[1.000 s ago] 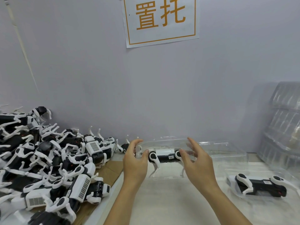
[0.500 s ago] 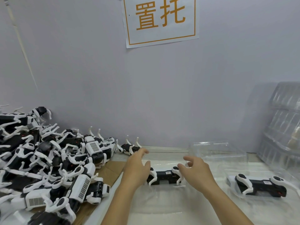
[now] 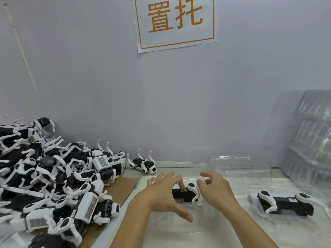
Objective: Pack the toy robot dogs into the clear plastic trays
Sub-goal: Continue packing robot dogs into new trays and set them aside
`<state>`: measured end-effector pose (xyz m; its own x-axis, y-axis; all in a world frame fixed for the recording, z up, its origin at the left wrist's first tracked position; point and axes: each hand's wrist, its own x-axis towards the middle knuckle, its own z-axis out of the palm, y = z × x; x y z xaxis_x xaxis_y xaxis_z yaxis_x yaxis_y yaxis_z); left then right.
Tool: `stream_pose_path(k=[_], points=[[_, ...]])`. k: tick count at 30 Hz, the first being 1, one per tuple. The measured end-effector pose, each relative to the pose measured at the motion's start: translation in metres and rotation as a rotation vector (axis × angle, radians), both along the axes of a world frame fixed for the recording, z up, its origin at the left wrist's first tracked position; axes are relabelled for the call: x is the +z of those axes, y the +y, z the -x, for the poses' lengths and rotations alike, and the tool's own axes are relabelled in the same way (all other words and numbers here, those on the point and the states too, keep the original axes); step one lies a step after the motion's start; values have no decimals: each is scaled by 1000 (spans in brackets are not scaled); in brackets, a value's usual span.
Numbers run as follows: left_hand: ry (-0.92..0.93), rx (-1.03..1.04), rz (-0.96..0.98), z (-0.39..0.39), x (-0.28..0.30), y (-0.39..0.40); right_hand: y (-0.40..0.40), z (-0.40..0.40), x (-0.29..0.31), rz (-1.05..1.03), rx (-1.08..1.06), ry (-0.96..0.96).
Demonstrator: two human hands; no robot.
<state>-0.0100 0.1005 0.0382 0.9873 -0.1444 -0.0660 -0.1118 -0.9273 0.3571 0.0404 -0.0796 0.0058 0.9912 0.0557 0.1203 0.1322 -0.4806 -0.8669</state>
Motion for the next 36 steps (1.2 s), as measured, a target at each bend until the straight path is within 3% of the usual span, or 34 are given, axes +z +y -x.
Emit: stream_pose_path(k=[9,17,25,27,31,34,36], points=[[-265,7,-40,-8,-13,-2,0,2,4,-111,-64,-64],[-772,64,-150,-13,-11,-8,2,5,14,-410,-166,-284],[-847,129,-102,-13,-9,-8,3,3,16,-526,-190,-321],[-830,176,89,-13,-7,-8,2,3,17,-571,-211,-332],[-765,297,716,-8,3,2,-1,3,20,-660,-251,-343],[-592,287,1268,-4,10,11,0,4,19,-675,-240,-333],[-466,298,1505,-3,8,15,0,3,18,-676,-226,-326]])
